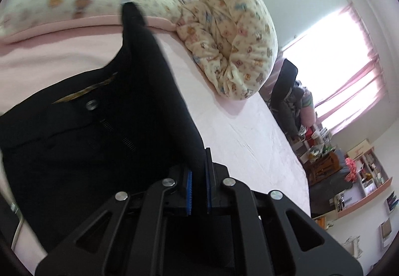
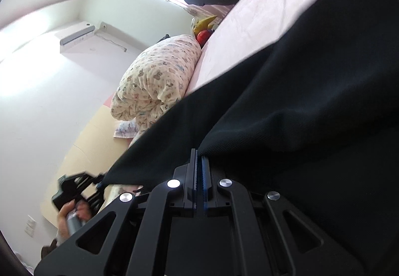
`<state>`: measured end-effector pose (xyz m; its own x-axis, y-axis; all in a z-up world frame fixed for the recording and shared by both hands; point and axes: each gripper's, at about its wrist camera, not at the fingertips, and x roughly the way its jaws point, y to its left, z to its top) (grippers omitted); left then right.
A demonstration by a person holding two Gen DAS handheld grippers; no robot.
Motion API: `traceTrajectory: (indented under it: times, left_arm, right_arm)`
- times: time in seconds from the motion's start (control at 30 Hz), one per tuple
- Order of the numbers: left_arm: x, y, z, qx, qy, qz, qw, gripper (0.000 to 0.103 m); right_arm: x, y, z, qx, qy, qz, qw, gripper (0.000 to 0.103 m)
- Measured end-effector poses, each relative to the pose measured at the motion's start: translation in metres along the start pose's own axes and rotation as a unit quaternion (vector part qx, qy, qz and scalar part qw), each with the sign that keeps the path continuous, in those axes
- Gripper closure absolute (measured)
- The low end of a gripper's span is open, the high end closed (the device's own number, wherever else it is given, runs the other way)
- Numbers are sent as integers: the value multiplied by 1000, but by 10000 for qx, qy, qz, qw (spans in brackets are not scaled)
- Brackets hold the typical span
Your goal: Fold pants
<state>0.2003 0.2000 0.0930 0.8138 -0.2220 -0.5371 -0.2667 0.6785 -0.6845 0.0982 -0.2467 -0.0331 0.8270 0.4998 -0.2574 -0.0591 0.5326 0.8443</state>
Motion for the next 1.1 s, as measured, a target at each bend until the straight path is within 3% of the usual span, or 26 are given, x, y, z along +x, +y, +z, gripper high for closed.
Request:
traceTrajectory:
  times: [0.37,0.47,0.6,0.73,0.87,0.93,1.0,1.1]
  left_arm:
    - [-64,52,-61,-256,-162,-19,9995,95]
    - [-80,68,-87,-390,-293,-20,9988,95]
    - [-79,89,-110,-522,-189,132,9984,95]
    - [-70,107,-117,-722,38,249,9971,93]
    - [-74,107,-116,-652,-22,230,9976,92]
    - [-76,107,-117,-641,-14,289,9975,88]
    - [-78,108,-119,-703,-22,307,9971,84]
    - [-89,106,-125,-655,-123,247,9975,71]
  right_arm:
    - [-69,37,38,-256,-299,-121,9992,100]
    - [-76,44,33,-521,-207,-400,9976,100]
    - [-76,26,21,-412,-7,-714,9966,100]
    - [-71,10,6,-385,229,-1094,9930,100]
    - [-79,2,-1,-264,238,-1128,9930,100]
    - [-80,2,-2,-330,250,-1210,9918,100]
    - [-69,2,-7,-590,539,-1569,9844,99]
    - [-66,-11,-14,-299,1028,-1687,9798,95]
